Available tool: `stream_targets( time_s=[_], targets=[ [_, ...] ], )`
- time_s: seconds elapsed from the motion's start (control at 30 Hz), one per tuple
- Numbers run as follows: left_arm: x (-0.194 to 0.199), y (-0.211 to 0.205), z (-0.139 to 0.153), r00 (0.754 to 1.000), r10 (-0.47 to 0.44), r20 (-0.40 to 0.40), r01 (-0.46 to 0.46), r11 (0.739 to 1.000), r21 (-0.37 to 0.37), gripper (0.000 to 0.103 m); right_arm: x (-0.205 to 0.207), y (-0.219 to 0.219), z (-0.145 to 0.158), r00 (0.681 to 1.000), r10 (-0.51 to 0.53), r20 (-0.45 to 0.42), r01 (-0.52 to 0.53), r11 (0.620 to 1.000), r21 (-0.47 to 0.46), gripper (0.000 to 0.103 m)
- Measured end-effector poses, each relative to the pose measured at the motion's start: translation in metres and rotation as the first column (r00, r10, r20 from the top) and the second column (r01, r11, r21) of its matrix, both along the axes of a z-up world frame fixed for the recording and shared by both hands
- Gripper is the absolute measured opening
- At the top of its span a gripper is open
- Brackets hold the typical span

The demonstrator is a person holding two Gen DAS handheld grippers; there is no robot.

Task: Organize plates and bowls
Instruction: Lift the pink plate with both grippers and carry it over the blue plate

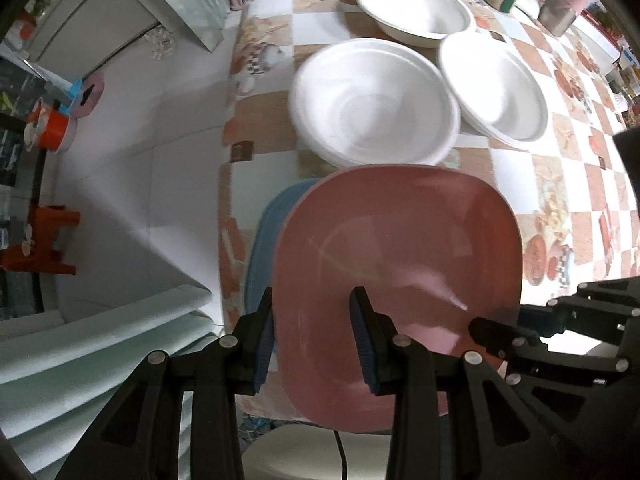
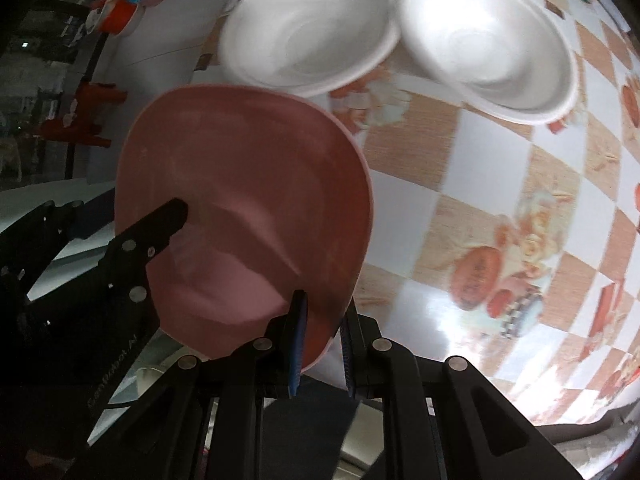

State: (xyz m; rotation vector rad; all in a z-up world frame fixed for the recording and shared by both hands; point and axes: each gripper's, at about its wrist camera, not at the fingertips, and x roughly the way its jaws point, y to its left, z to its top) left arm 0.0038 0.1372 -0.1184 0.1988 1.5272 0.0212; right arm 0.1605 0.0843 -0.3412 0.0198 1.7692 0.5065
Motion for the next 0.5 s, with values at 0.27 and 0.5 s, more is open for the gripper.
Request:
stream_targets(
  time_s=[0.27,0.5],
  targets=[
    [0.01,0.018,-0.009,1.0,-0.031,0.006,0.03,0.999,0.039,0.039,0.01,0.021,-0.02,0.996,-0.055,-0.065,0.056,0.998,0.005,0.018],
    [0.012,0.027,-0.021,0.999,-0.04,0.002,0.04,0.998,0.043,0.039,0.013,0.024,-0.027,0.995,-0.069,-0.078,0.069,0.998,-0.002,0.018]
  ],
)
